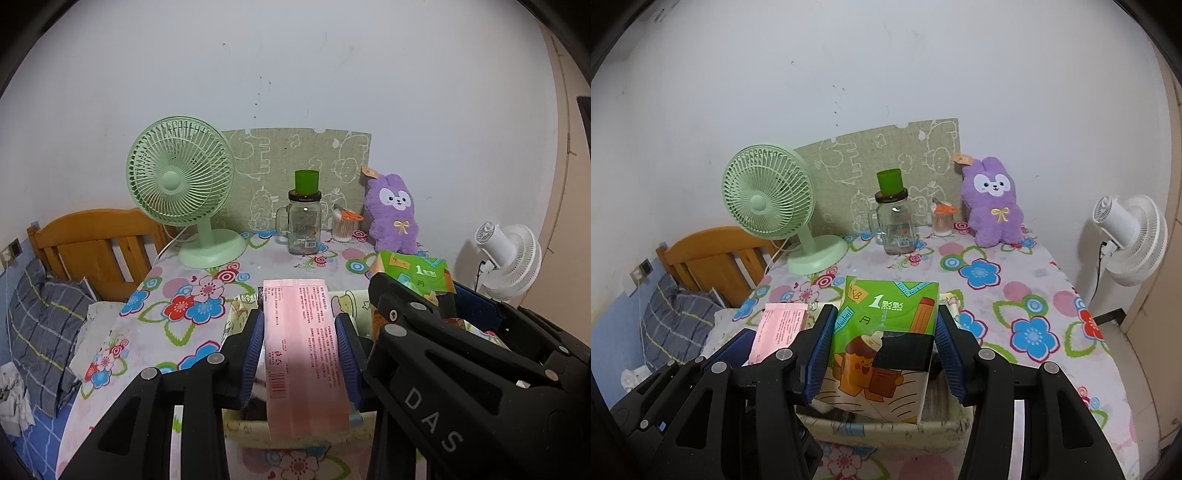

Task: Organize soft objects
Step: 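Lift and carry the green box and pink packet over the basket, then lower both items into the basket and open both tools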

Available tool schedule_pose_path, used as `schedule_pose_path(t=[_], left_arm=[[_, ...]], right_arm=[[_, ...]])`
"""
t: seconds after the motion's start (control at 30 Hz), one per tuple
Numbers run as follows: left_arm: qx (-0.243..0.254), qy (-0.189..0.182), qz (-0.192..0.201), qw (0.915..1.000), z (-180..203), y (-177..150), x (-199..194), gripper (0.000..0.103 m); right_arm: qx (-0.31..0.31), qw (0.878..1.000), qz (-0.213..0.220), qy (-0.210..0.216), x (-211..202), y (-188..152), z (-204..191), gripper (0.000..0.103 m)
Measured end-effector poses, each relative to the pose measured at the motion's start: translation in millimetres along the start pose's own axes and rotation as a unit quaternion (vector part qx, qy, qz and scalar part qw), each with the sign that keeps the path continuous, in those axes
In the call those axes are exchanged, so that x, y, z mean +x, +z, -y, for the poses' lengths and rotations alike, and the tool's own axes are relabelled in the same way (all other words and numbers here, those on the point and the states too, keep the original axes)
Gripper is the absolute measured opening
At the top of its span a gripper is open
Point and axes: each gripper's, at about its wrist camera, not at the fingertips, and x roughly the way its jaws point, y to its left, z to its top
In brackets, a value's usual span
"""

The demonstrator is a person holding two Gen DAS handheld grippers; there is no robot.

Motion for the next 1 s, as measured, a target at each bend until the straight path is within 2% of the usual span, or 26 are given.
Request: schedule_pose_path(t=[0.3,0.63,0.67,0.77,0.8,1.0], left_arm=[[0.008,-0.006,0.0,1.0,-0.6,9.9,30.6,0.04],[0.004,-0.002,-0.013,0.9999,-5.9,8.3,56.9,0.042],[0.004,-0.002,-0.015,0.9999,-6.1,7.3,58.2,0.043],[0.001,0.0,-0.019,0.9998,-8.3,3.9,62.0,0.062],[0.0,-0.001,-0.019,0.9998,-8.8,3.3,62.1,0.065],[-0.008,-0.005,-0.024,0.9997,-13.2,0.1,61.2,0.074]], right_arm=[[0.005,1.0,0.002,0.006,29.4,8.4,7.7,0.056],[0.01,1.0,-0.016,0.014,60.9,9.1,11.5,0.056],[0.01,1.0,-0.018,0.015,62.2,8.3,11.3,0.056],[0.009,1.0,-0.022,0.016,66.6,5.7,11.2,0.056],[0.007,1.0,-0.023,0.016,67.8,5.0,10.8,0.056],[0.001,0.999,-0.025,0.024,68.9,3.0,6.5,0.056]])
